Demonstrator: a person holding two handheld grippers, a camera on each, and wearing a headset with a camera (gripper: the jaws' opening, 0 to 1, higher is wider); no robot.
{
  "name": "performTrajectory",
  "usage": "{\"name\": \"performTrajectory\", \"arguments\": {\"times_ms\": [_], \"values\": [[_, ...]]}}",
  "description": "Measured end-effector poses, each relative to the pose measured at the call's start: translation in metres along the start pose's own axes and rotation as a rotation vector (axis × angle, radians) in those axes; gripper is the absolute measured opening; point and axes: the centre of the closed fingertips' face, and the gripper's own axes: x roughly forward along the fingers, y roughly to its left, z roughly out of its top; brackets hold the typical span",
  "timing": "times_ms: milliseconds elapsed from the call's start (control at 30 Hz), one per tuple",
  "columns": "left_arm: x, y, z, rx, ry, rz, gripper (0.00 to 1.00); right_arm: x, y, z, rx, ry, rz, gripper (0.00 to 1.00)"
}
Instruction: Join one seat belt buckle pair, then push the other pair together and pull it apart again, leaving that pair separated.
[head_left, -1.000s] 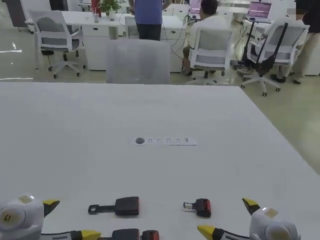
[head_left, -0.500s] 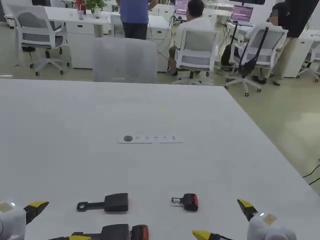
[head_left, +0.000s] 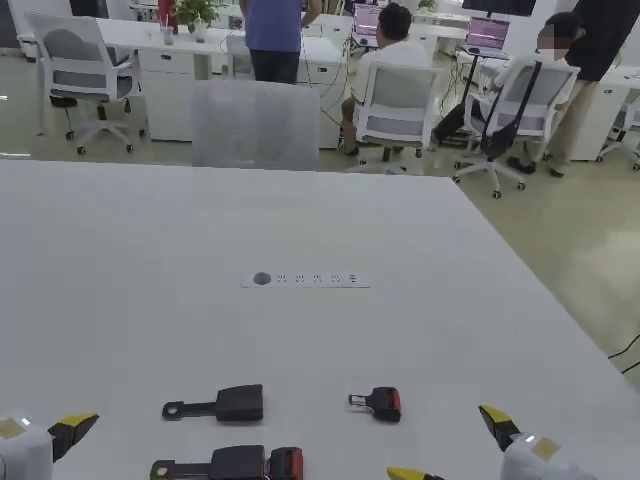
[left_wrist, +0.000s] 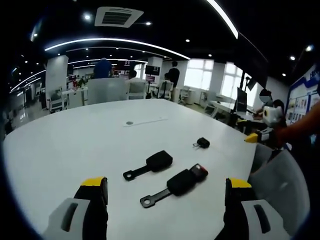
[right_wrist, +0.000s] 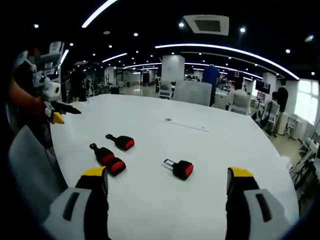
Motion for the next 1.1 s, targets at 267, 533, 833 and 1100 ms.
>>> {"name": "performTrajectory", "arguments": {"times_ms": [267, 533, 833, 1100], "values": [[-0.004, 0.0, -0.006, -0.008, 0.004, 0.007, 1.0, 0.004, 0.006, 0.002, 0.0, -0.005, 0.007, 1.0], [-0.004, 0.002, -0.005, -0.008, 0.0, 0.012, 1.0, 0.007, 0.012, -0.002, 0.007, 0.003, 0.009, 1.0], [-0.002, 0.001, -0.006, -0.006, 0.008, 0.003, 1.0, 0.008, 0.009, -0.003, 0.015, 0.005, -0.001, 1.0], [0.0, 0.0, -0.005, -0.002, 0.014, 0.002, 1.0, 0.008, 0.005, -0.001, 0.012, 0.002, -0.006, 1.0]]}}
